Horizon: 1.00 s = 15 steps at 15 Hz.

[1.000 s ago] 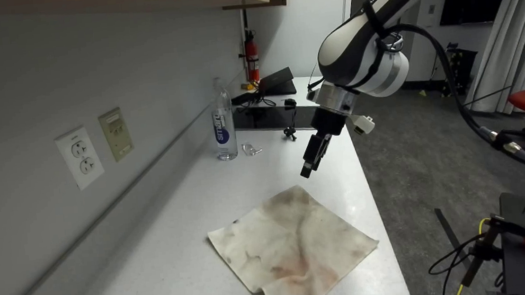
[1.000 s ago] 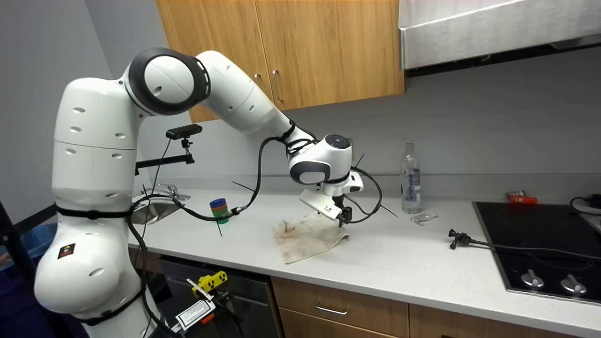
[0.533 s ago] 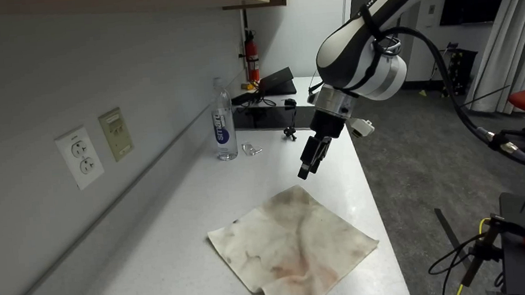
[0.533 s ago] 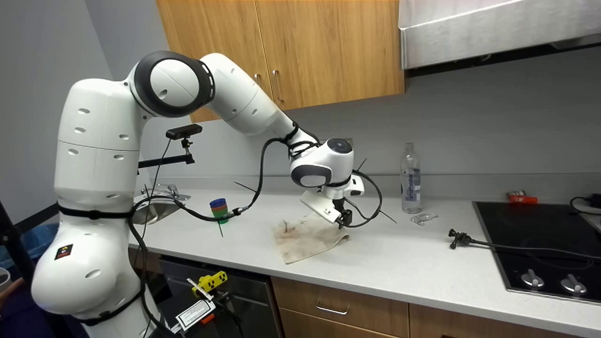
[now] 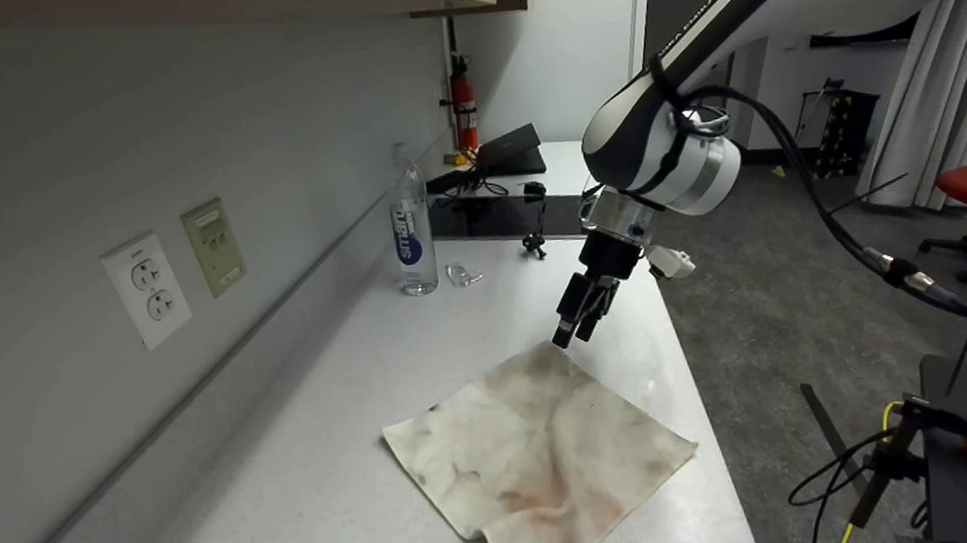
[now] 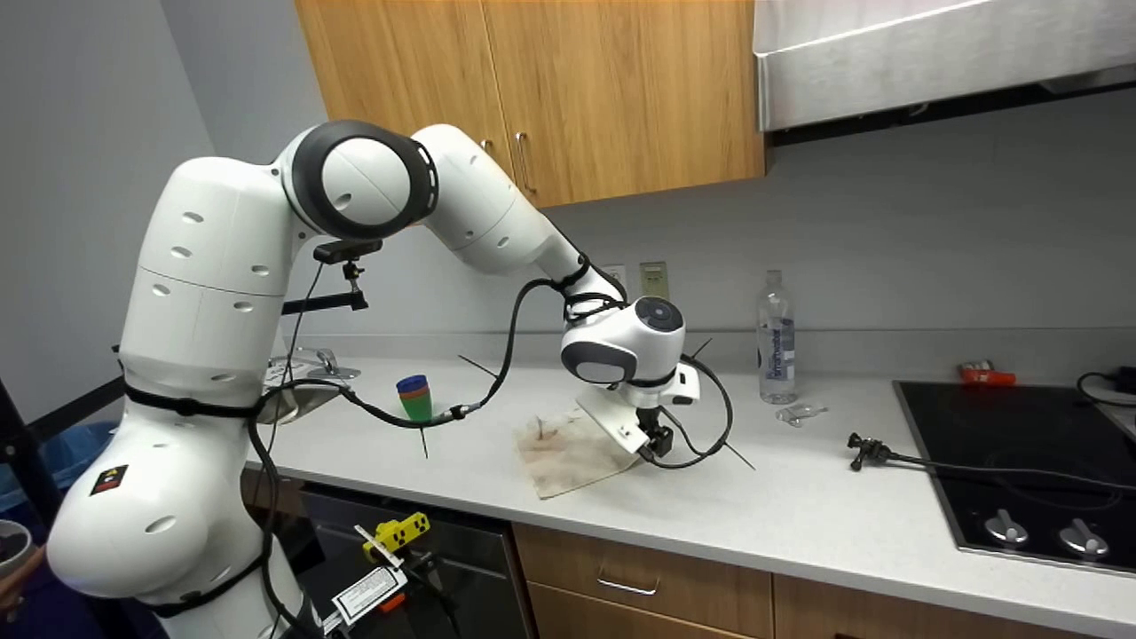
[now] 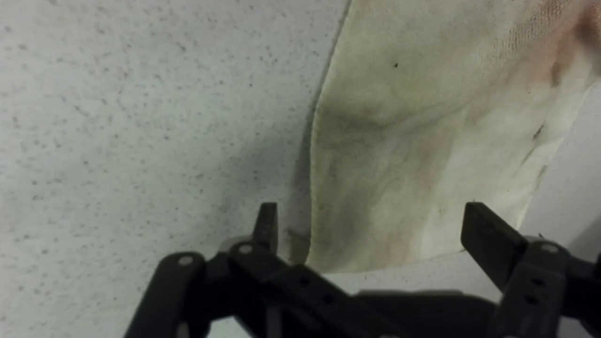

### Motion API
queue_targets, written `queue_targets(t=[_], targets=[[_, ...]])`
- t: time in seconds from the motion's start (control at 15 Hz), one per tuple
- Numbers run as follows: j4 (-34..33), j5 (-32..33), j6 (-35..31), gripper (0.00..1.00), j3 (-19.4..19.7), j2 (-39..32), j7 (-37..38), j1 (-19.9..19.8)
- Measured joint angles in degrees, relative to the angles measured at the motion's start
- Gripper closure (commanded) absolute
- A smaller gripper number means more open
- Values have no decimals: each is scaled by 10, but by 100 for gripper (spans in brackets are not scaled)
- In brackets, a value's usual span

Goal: Fold the towel

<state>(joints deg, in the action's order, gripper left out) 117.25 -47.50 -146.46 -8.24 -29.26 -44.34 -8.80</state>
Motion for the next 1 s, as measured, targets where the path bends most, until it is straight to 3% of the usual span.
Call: queue_targets(t=[0.33,1.0], targets=[[-40,-51,0,0,-14,-39,-32,-13],[-111,-58,0,0,-17,-103,-20,-12]])
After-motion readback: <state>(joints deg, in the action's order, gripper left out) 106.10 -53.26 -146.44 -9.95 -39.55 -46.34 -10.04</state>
